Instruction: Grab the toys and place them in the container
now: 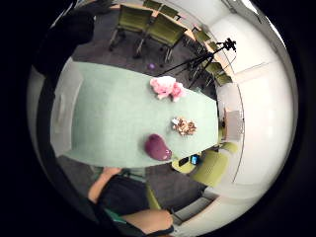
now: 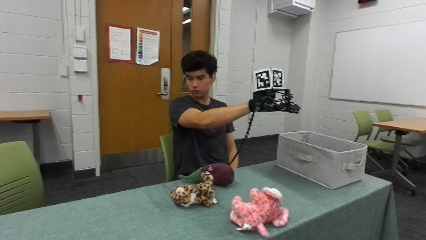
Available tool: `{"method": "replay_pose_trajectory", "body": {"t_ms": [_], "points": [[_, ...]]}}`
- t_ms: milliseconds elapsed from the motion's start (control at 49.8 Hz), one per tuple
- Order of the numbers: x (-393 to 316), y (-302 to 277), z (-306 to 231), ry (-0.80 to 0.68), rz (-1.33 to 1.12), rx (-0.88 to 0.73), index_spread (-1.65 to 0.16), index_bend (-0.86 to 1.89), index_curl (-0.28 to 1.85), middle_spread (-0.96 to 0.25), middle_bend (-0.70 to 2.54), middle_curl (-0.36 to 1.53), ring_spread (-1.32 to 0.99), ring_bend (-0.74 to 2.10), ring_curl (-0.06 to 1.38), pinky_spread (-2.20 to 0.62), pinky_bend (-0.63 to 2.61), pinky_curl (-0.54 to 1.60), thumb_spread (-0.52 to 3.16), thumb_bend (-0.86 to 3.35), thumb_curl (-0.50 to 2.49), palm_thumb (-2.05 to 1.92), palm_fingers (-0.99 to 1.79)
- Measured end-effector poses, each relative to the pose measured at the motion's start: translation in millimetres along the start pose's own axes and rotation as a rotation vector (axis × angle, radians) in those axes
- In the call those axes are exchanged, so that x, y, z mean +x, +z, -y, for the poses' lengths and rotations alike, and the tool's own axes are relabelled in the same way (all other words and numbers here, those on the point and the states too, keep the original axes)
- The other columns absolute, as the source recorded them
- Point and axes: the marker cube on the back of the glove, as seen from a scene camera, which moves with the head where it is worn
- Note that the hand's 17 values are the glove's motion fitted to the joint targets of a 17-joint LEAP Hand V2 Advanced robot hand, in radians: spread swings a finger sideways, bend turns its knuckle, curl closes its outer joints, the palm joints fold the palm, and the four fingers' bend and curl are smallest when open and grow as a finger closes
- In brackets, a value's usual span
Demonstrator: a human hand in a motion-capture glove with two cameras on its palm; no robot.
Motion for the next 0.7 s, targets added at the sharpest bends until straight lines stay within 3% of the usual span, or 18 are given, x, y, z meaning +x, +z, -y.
{"method": "replay_pose_trajectory", "body": {"t_ms": [241, 462, 703], "points": [[11, 0, -1, -0.012, 0.0, 0.008, -0.21, 0.18, 0.14, -0.08, 0.28, 0.13, -0.26, 0.29, 0.1, -0.09, 0.41, 0.18, 0.82, -0.1, 0.04, -0.14, 0.32], [46, -4, -19, 0.011, -0.088, -0.062, -0.24, 0.19, 0.19, -0.1, 0.29, 0.19, -0.32, 0.3, 0.12, -0.1, 0.42, 0.22, 0.93, -0.1, 0.06, -0.15, 0.29], [142, 20, -66, 0.101, -0.111, -0.08, -0.26, 0.2, 0.26, -0.11, 0.29, 0.23, -0.33, 0.29, 0.14, -0.09, 0.39, 0.25, 0.94, -0.11, 0.08, -0.16, 0.25]]}}
